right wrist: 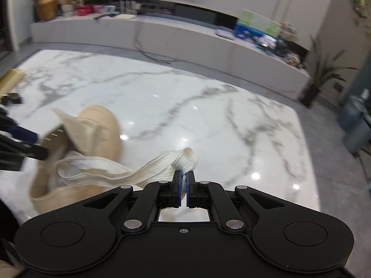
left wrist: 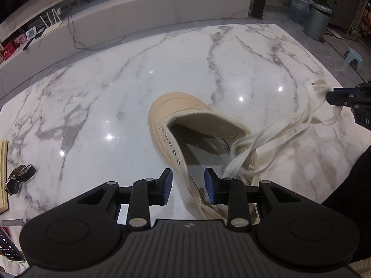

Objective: Lace up shoes with both hands
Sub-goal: 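Grasp the white lace inside the shoe with the right gripper and pull it out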

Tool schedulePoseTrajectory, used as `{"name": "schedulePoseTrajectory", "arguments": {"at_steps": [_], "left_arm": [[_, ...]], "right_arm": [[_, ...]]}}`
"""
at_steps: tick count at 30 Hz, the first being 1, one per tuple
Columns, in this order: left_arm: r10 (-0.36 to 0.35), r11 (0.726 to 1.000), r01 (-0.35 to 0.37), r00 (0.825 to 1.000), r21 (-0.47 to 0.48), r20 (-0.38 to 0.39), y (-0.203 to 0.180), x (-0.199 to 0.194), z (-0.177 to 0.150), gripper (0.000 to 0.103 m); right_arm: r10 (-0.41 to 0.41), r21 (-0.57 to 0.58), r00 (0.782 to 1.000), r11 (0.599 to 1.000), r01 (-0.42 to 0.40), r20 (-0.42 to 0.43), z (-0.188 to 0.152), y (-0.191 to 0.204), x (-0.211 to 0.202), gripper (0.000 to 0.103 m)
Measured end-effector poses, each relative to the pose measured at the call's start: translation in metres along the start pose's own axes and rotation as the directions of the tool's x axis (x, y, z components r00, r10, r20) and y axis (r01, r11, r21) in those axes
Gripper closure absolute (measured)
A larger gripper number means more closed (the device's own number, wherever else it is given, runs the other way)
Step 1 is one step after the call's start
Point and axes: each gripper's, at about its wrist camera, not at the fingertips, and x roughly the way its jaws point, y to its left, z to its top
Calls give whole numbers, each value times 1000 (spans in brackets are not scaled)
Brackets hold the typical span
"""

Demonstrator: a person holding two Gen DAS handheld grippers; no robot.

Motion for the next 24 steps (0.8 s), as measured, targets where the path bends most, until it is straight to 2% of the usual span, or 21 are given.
{"name": "schedulePoseTrajectory", "arguments": {"at_steps": [6,8,9,10,13,17,21,24], "left_arm": [[3,1000,-3,1000,2,-1,-2,-1,0,73],[4,1000,-4,1000,3,-4,-2,0,0,73],[5,1000,-5,1000,3,-5,-2,0,0,73],[5,1000,-5,1000,2,-6,-2,0,0,73],[6,1000,-6,1000,1,-8,-2,1,0,73],[5,1000,-5,1000,4,-7,-3,0,0,73],[5,1000,-5,1000,6,-11,-1,1,-1,73],[6,1000,-5,1000,6,-17,-1,3,-2,73]], "right_arm": [[29,-28,999,999,-30,-41,-7,7,12,98],[76,-39,996,996,-78,-48,-8,13,12,82],[96,-44,994,994,-98,-43,-8,15,11,71],[121,-53,992,991,-123,-36,-7,18,9,65],[209,-80,978,974,-210,-22,-6,29,3,62],[325,-109,945,939,-327,-32,-3,46,-1,61],[372,-142,927,916,-376,-52,-3,63,1,61],[376,-176,923,906,-385,-81,-4,74,8,61]]}}
